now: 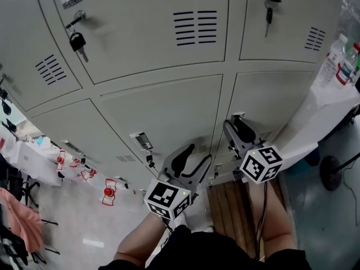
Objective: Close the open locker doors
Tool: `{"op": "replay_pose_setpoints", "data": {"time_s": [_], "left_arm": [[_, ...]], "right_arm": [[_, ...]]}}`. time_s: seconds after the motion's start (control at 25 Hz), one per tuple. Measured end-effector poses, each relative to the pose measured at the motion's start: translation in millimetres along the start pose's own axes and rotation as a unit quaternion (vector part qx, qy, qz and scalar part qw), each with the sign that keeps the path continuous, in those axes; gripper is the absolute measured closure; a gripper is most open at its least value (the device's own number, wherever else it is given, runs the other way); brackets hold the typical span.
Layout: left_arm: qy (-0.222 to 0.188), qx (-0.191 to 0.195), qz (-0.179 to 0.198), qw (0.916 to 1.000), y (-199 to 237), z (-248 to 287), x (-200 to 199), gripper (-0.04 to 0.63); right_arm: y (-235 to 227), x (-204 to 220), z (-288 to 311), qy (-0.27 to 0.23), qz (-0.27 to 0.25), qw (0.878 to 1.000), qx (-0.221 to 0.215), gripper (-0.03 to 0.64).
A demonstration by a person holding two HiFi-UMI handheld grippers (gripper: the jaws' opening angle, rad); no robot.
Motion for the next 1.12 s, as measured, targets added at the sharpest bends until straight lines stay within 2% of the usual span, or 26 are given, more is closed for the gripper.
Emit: {"op": "replay_pose_setpoints", "data": {"time_s": [0.48,0.8,1.12], "left_arm": [[0.003,-0.01,0.001,0.9999,-1.7,-3.0,1.6,0.354],[0.002,-0.021,0.0,0.9998,-15.0,-7.9,1.0,0.356],[0.009,-0.07,0.0,0.9975,-37.8,-39.9,11.3,0.373]], "right_arm": [[-1.8,-0.3,-0.2,-0.004,0.001,1.0,-0.005,0.474],[-2.5,-4.5,-23.0,-0.006,-0.001,1.0,-0.014,0.465],[14.7,3.5,-78.7,-0.041,-0.033,0.997,-0.05,0.445]]}}
Point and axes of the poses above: the fingertips, and each gripper's own axes: z forward along the fingers, y to its left, x out of its underside, the point moved 9 cm from there along -z, backward along the fingers, and after that the axes turned 9 degrees about x, right-handed, at the moved point
